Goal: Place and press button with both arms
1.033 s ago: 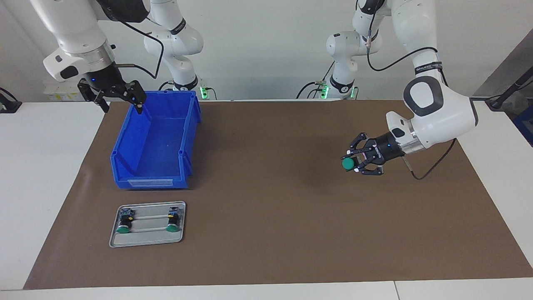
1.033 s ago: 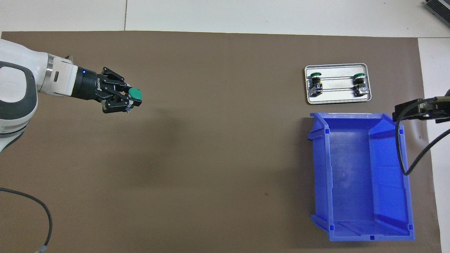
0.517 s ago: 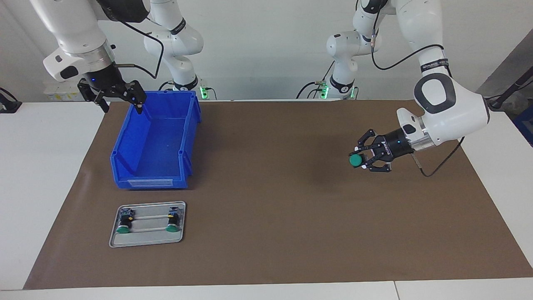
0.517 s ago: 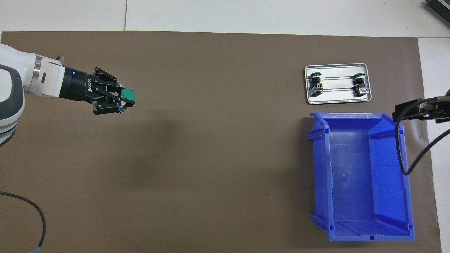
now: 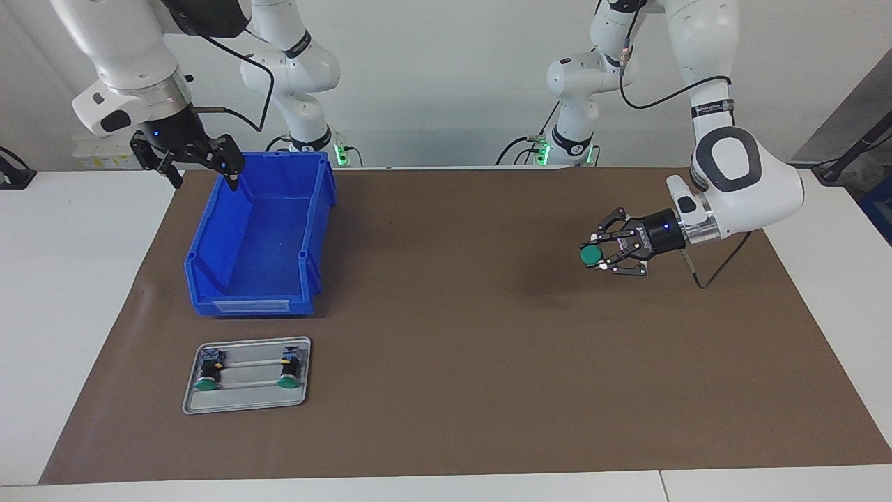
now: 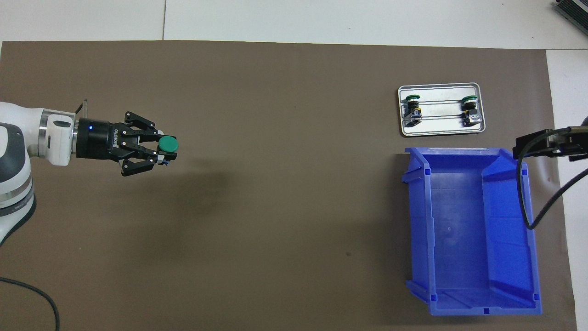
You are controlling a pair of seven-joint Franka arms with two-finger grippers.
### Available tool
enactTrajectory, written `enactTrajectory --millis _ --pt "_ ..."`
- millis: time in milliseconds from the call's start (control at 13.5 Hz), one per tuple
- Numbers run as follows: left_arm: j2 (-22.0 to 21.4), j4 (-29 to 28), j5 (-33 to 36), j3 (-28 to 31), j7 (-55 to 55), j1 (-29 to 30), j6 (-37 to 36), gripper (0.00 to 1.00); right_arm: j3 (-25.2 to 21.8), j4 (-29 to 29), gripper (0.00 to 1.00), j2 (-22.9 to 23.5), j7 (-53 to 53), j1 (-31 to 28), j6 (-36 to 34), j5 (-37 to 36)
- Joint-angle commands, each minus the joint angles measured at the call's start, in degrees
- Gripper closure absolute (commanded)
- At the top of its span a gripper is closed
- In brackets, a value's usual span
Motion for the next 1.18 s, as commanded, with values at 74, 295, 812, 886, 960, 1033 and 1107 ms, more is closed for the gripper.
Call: enactTrajectory --millis 74,295,812,886,960,1033,1107 --pt "-5.4 -12.4 -8.6 -0.3 11.0 1.0 3.2 1.00 0.6 -0.5 0.00 -0.7 -1.0 -0.6 -0.4 0.4" --pt "-1.1 -16.0 -16.3 -0.2 22.5 2.1 3.2 1.00 0.6 -0.5 0.00 -0.7 -1.0 -0.6 -0.4 0.4" --pt "1.7 -18.9 -29.6 -0.5 28.8 -1.3 4.1 1.00 0.6 -0.4 0.00 -0.7 -0.9 -0.6 -0.4 0.4" --pt "1.9 -19.0 -29.7 -0.5 29.3 -1.5 4.7 1.00 0.6 -0.5 0.00 -0.7 -0.9 -0.6 -0.4 0.4" --pt "2.4 -19.0 -30.3 -0.5 29.6 -2.5 4.8 1.00 0.6 -0.5 0.00 -0.7 -1.0 -0.6 -0.4 0.4" --pt "2.6 -19.1 -31.0 -0.5 30.3 -2.8 5.4 1.00 0.6 -0.5 0.00 -0.7 -1.0 -0.6 -0.4 0.4" --pt "2.9 -19.0 -31.9 -0.5 30.7 -3.7 7.0 1.00 0.6 -0.5 0.00 -0.7 -1.0 -0.6 -0.4 0.4"
